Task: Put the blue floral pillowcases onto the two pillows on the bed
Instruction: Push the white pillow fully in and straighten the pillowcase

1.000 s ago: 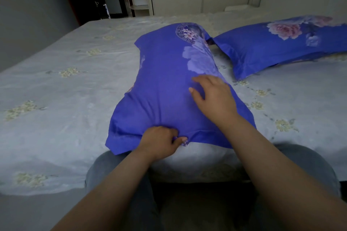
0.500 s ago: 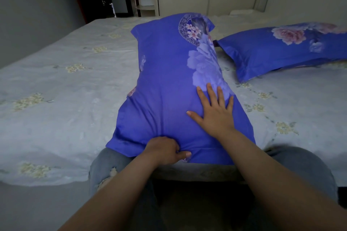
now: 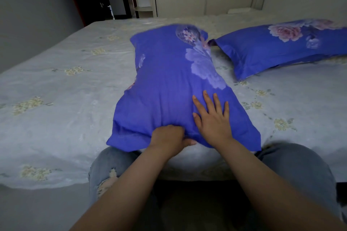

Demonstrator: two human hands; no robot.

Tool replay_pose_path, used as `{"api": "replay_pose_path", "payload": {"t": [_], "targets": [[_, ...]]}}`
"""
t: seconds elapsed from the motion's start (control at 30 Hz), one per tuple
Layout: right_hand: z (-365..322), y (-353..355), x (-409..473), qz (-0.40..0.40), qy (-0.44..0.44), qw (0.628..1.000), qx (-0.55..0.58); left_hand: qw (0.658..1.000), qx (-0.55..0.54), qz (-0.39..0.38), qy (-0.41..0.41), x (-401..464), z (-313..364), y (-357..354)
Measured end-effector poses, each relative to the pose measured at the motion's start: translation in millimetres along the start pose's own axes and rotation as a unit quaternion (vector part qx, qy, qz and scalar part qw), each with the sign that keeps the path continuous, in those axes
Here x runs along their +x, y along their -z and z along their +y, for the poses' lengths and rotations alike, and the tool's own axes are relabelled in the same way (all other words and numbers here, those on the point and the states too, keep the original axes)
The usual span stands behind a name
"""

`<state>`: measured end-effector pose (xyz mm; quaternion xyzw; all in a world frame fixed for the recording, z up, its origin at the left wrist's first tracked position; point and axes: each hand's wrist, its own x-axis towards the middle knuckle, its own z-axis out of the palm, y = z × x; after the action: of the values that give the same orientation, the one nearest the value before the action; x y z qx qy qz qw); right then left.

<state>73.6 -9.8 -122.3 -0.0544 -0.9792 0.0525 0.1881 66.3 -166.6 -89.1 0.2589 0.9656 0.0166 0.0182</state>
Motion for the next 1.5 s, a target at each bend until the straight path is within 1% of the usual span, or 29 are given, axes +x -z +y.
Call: {"api": "replay_pose_path", "payload": {"t": [0.03,0.07,0.13,0.17,0.23,0.3,0.37,0.43,0.53,0.6,0.7,0.73,0.77,0.8,0.83,0.87,0.9,0.97,1.0,1.03,1.1,1.17,1.27,1.3,1.33,1.4,1.43,1.47,1.5], "targets": [[2,-2,-3,-0.002,0.010,1.000,0.000,0.998,-0.019,0.053,-0.009,1,4,7],[3,0,-4,-0.003,0.016,1.000,0.004,0.989,-0.040,0.142,-0.021,4,8,12],[-1,16,-2,0.002,-0.003,1.000,0.017,0.943,-0.059,0.322,-0.063,13,14,18],[-5,28,4,0.009,-0.021,1.000,0.011,0.927,-0.062,0.363,-0.078,21,14,17],[-12,48,15,0.036,-0.046,0.998,-0.022,0.935,-0.060,0.342,-0.076,34,7,12],[-9,49,22,0.049,-0.070,0.996,0.001,0.965,-0.029,0.258,-0.042,38,-7,3],[7,33,22,-0.024,-0.124,0.990,0.059,0.986,0.018,0.163,-0.006,37,-30,-12],[24,16,12,-0.091,-0.206,0.964,0.138,0.994,0.020,0.096,0.045,26,-52,-28],[42,4,2,-0.035,-0.297,0.927,0.224,0.981,-0.069,0.098,0.154,15,-77,-39],[46,9,5,-0.019,-0.328,0.899,0.290,0.967,-0.138,0.101,0.189,17,-84,-39],[47,21,15,-0.051,-0.337,0.805,0.486,0.935,-0.247,0.141,0.209,25,-83,-40],[43,27,17,-0.040,-0.322,0.778,0.538,0.909,-0.303,0.175,0.225,28,-82,-39],[38,33,18,-0.011,-0.295,0.775,0.559,0.874,-0.362,0.214,0.242,31,-78,-35],[30,40,20,0.023,-0.260,0.788,0.558,0.831,-0.427,0.240,0.265,34,-70,-28],[21,48,21,0.054,-0.221,0.800,0.555,0.771,-0.507,0.259,0.287,38,-62,-22],[11,57,23,0.078,-0.182,0.808,0.554,0.679,-0.616,0.258,0.304,43,-52,-13],[2,65,25,0.093,-0.149,0.811,0.558,0.566,-0.733,0.233,0.298,48,-39,-5],[-9,83,31,0.115,-0.098,0.803,0.576,0.369,-0.894,0.161,0.195,56,-15,10],[-11,92,35,0.122,-0.076,0.796,0.588,0.291,-0.937,0.139,0.131,60,-4,13],[-9,97,40,0.122,-0.054,0.794,0.594,0.229,-0.963,0.115,0.081,62,8,15],[-4,100,50,0.095,-0.022,0.802,0.590,0.176,-0.981,0.057,0.063,58,33,11],[3,86,56,0.048,-0.012,0.817,0.575,0.173,-0.980,0.025,0.096,51,47,-3],[12,54,51,-0.004,-0.039,0.806,0.591,0.230,-0.960,-0.006,0.162,39,40,-20],[12,45,48,-0.013,-0.046,0.805,0.592,0.264,-0.948,-0.025,0.179,37,31,-23],[13,41,46,-0.019,-0.048,0.809,0.586,0.315,-0.926,-0.043,0.204,37,23,-24],[8,36,47,-0.034,-0.037,0.823,0.565,0.439,-0.857,-0.037,0.268,31,8,-25],[4,34,49,-0.040,-0.026,0.832,0.553,0.495,-0.811,0.018,0.313,28,3,-27],[-1,31,51,-0.044,-0.014,0.839,0.542,0.543,-0.753,0.120,0.352,24,-5,-31],[-7,29,53,-0.047,-0.003,0.845,0.532,0.575,-0.690,0.254,0.359,19,-12,-31]]}}
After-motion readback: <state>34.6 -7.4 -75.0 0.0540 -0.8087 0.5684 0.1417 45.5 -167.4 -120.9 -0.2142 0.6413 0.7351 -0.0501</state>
